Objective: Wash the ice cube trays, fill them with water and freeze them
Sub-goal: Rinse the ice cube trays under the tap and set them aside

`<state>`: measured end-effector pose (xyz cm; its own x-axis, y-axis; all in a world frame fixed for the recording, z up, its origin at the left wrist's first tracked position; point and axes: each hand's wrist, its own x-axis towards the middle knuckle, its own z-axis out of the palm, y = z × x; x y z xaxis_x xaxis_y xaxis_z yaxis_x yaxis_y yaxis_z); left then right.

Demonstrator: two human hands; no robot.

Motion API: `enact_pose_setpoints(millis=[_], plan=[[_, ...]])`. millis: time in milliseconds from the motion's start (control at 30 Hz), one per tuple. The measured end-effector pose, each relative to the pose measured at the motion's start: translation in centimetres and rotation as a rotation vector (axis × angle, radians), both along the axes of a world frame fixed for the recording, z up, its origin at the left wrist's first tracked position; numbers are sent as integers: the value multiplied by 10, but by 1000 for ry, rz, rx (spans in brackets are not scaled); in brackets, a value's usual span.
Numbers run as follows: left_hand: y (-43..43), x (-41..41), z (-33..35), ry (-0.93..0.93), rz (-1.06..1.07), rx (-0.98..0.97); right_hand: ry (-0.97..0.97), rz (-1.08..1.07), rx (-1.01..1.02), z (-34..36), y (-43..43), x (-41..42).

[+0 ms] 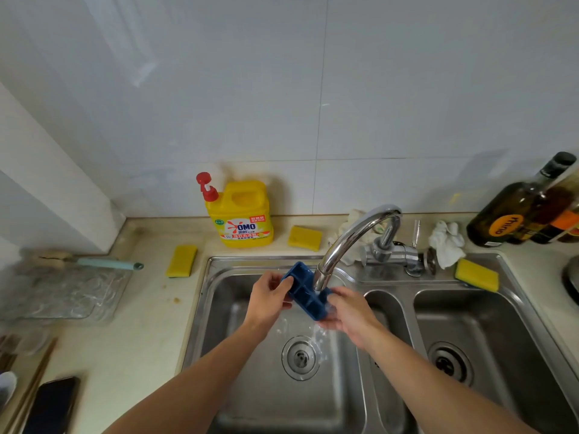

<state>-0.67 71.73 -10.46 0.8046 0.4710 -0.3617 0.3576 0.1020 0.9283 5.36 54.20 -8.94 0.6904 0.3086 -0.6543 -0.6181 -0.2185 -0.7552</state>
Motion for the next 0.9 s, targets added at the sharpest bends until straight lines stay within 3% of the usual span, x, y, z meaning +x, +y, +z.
enact_pose_setpoints(millis=[467, 667, 900], plan=[[-24, 8, -28, 202, -72, -296, -586, 32, -174, 25, -8, 1], [-26, 1, -26, 352, -256, -259, -531, 57, -226, 25, -13, 4], [-27, -3, -19, 401, -346, -227, -497, 26, -235, 23, -10, 4]])
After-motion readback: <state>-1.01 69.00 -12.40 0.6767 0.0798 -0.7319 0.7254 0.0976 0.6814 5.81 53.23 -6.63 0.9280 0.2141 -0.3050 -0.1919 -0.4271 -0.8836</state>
